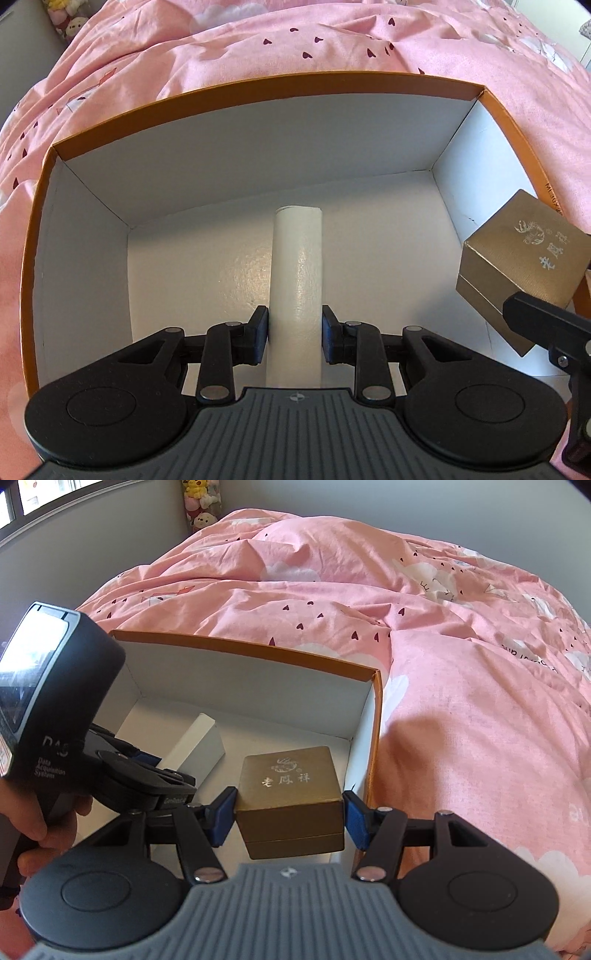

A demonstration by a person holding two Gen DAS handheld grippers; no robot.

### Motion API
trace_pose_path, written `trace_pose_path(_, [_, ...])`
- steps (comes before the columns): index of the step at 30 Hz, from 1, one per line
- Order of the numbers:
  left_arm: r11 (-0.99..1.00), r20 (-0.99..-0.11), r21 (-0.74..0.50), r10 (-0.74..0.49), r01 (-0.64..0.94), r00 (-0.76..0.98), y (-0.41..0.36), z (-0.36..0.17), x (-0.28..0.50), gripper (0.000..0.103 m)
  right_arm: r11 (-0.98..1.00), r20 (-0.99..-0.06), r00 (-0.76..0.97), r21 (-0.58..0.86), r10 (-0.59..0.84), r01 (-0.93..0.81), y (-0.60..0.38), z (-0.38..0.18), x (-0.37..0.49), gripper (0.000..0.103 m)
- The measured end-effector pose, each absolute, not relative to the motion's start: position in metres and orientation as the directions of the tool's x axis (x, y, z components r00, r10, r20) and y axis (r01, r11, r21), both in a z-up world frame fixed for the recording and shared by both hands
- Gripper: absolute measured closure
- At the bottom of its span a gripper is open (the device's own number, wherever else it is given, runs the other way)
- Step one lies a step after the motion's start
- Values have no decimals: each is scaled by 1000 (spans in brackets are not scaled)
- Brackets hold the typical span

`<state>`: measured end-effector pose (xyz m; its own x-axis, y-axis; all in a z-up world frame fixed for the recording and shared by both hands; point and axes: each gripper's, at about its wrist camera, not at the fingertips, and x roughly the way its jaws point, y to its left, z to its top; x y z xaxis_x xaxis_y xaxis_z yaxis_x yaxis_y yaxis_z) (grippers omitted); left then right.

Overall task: Organize objects
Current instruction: 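Lower the white box into the orange box and open the left gripper while right carries the gold box, then lower the gold box into the orange box corner and open the right gripper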

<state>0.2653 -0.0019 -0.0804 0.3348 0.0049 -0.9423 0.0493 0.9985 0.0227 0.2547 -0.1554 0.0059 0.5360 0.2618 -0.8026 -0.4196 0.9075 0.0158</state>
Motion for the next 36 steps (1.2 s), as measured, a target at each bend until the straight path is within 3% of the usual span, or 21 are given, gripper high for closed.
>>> trace_pose_path(6, [983,-924,-170,-184,71,335,11,-59,258,67,911,-803,540,12,254,-412,-162,8,252,41])
trace_pose_path(13, [944,-899,-319,-329,83,290,17,-61,265,81,912,-800,536,35,271,-410,-167,11,249,41])
trace_pose_path(21, [963,-921,-253,-268,90,282,19,-63,267,80,905,-798,527,51,292,-423,-172,14,251,41])
trace_pose_path(25, [968,-942,-229,-247,99,227,21,-72,272,69,906,-795,511,110,327,-408,-178,17,257,41])
trace_pose_path(32, [967,-957,-234,-248,101,152,14,-93,284,65,903,-765,537,135,356,-407,-185,30,264,41])
trace_pose_path(36, [964,-955,-256,-263,66,139,12,-95,288,69,903,-761,543,130,356,-410,-187,31,268,41])
